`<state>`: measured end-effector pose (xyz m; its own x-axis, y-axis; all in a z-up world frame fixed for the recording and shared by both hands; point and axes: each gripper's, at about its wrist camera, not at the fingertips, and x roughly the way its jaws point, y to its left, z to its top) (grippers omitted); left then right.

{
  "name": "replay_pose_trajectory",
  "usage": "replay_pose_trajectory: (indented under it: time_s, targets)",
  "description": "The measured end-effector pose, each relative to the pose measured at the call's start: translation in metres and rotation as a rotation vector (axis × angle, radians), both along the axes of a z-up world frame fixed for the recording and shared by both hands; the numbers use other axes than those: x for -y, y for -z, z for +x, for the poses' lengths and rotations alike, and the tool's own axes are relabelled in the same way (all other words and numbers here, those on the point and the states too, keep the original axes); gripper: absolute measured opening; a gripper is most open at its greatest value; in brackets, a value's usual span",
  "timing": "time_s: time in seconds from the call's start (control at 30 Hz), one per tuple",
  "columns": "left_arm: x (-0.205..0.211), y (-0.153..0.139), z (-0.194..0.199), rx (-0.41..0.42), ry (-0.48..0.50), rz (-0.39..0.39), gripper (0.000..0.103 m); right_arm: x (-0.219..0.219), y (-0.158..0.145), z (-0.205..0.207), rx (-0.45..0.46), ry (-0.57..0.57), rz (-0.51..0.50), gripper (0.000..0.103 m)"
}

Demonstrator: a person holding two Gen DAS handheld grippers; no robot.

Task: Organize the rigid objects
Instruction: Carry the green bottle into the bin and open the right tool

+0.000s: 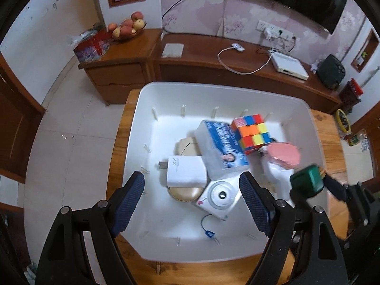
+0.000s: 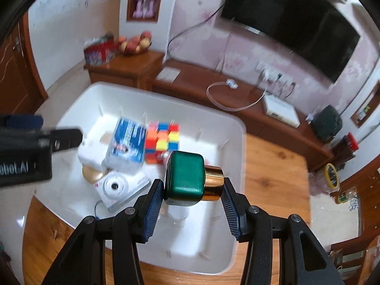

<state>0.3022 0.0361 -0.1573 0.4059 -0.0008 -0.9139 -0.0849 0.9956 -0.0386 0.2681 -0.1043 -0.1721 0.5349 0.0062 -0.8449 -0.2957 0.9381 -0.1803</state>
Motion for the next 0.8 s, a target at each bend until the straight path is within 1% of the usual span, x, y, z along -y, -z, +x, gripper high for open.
replay_pose_trajectory:
  time_s: [0.13,0.23,0.27,0.43,0.5,0.53,0.6,0.8]
  targets:
    - [-0.003,0.022,0.006,-0.041,-0.025,0.014,0.084,-0.011,0.031,0.003,-0.092,-0.025,-0.004,0.049]
    - [-0.003,0.032,0.009,-0.054,-0.029,0.029,0.084,-0.017,0.047,0.006,-0.144,-0.034,-0.004,0.049]
    - [-0.002,0.034,0.009,-0.057,-0.029,0.036,0.084,-0.019,0.050,0.007,-0.153,-0.038,-0.002,0.047]
    - [-0.001,0.041,0.009,-0.068,-0.033,0.051,0.085,-0.030,0.046,0.006,-0.146,-0.069,0.005,0.047]
    - [-0.002,0.041,0.008,-0.067,-0.038,0.050,0.085,-0.033,0.043,0.003,-0.137,-0.079,-0.001,0.056]
    - [-0.002,0.041,0.008,-0.069,-0.039,0.047,0.085,-0.034,0.041,0.001,-0.123,-0.084,-0.007,0.059]
    - [-0.003,0.040,0.007,-0.074,-0.040,0.040,0.090,-0.035,0.037,-0.003,-0.096,-0.090,-0.014,0.063]
    - [-0.003,0.029,-0.002,-0.058,-0.034,0.023,0.091,-0.028,0.024,-0.006,-0.073,-0.076,0.008,0.063]
